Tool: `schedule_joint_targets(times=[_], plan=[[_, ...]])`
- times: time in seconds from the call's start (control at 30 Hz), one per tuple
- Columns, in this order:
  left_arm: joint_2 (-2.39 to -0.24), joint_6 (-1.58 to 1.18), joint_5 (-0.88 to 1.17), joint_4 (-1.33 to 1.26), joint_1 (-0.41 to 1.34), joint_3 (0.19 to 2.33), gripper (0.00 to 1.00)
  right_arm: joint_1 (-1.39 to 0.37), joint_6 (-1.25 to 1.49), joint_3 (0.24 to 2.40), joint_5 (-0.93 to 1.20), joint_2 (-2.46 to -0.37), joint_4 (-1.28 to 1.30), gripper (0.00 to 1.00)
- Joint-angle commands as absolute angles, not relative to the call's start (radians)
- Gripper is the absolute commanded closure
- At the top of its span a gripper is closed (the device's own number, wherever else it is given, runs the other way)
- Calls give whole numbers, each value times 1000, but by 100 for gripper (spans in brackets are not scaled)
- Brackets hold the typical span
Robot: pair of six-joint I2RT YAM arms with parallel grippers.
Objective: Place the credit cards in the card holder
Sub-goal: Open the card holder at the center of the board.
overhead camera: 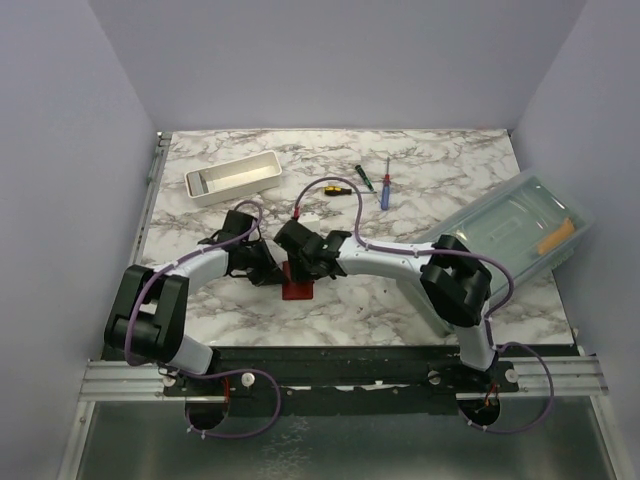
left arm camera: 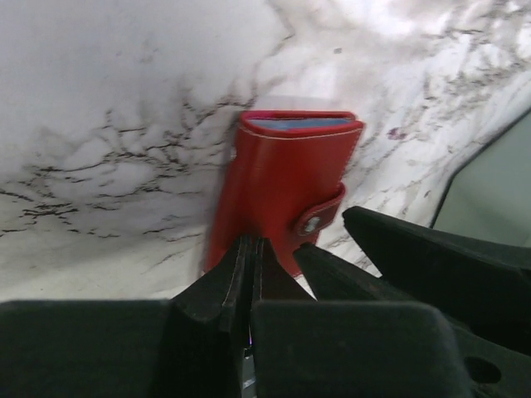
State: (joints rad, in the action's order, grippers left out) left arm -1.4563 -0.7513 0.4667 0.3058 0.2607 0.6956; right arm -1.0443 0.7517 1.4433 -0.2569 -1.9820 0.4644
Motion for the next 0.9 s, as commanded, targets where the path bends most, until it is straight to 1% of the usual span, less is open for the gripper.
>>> schedule_joint_targets(times=[0.0,0.17,0.3,0.33,0.43,0.53,0.67,0.77,0.83,0.87], plan=[[-1502,-809,449,284,253,659,100,-1074,783,1529,-372,-2064,616,56],[-1530,-837,400,285,253,645,100,-1095,833,1595,-442,-2126,707,60],[-1547,-857,365,291,253,636,100,-1095,887,1558,-484,-2109,713,68],[-1550,-859,361,291,253,633,100,-1095,897,1541,-496,-2095,703,71],[-1554,-859,351,293,253,626,100,-1094,915,1512,-553,-2055,692,84],[-1551,-854,334,301,253,626,100,-1093,919,1477,-590,-1995,673,88],[-1550,-845,323,312,253,634,100,-1066,949,1389,-585,-1903,650,99],[-1544,-839,320,316,254,638,100,-1054,966,1315,-581,-1841,642,100],[-1536,-832,327,316,253,639,100,-1054,886,1265,-529,-1804,553,99],[-1531,-828,337,315,254,640,100,-1054,806,1241,-473,-1791,475,97]])
